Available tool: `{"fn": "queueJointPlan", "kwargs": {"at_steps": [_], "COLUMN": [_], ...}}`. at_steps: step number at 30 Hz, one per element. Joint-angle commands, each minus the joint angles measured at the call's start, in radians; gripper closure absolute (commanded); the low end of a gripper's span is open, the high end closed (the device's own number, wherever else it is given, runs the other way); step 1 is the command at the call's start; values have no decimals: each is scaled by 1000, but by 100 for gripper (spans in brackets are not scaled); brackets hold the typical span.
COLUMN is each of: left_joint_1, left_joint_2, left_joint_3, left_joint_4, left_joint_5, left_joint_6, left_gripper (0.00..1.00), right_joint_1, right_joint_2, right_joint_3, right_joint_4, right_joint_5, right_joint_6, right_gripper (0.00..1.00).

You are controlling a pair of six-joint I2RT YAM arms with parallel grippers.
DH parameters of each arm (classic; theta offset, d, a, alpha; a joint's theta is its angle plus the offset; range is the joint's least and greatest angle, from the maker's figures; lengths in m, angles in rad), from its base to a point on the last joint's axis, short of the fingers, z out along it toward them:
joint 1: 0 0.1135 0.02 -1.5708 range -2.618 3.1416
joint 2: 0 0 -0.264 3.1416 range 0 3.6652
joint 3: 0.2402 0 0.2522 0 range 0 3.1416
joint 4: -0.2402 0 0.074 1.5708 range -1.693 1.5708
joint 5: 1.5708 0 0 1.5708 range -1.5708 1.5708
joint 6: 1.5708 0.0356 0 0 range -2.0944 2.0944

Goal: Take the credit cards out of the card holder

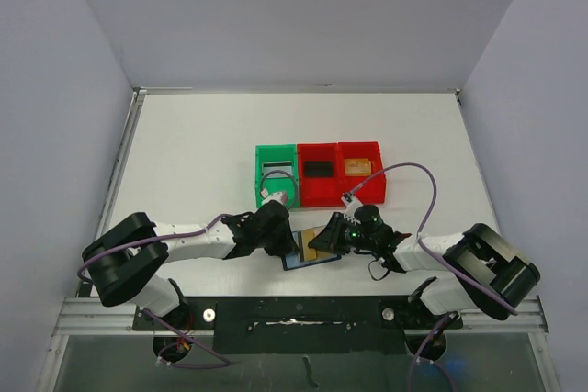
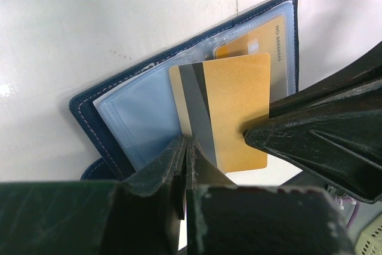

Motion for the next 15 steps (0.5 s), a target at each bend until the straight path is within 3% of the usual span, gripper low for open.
{"fn": "queueJointPlan", "kwargs": {"at_steps": [1, 9, 15], "left_joint_1": [-1, -2, -2], "left_joint_2": [-4, -11, -13], "left_joint_3": [-15, -14, -15], "left_joint_4": [-91, -104, -97], "left_joint_5": [-24, -23, -23], "left_joint_6": [40, 45, 44], "left_gripper": [100, 100, 100], "right_joint_1": [9, 9, 9], "right_joint_2": [-2, 33, 49], "right_joint_3": [14, 30, 39], "right_joint_4": [46, 56, 66], "right_joint_5": [16, 5, -7], "right_joint_6": [-33, -33, -45], "right_gripper": [88, 78, 82]}}
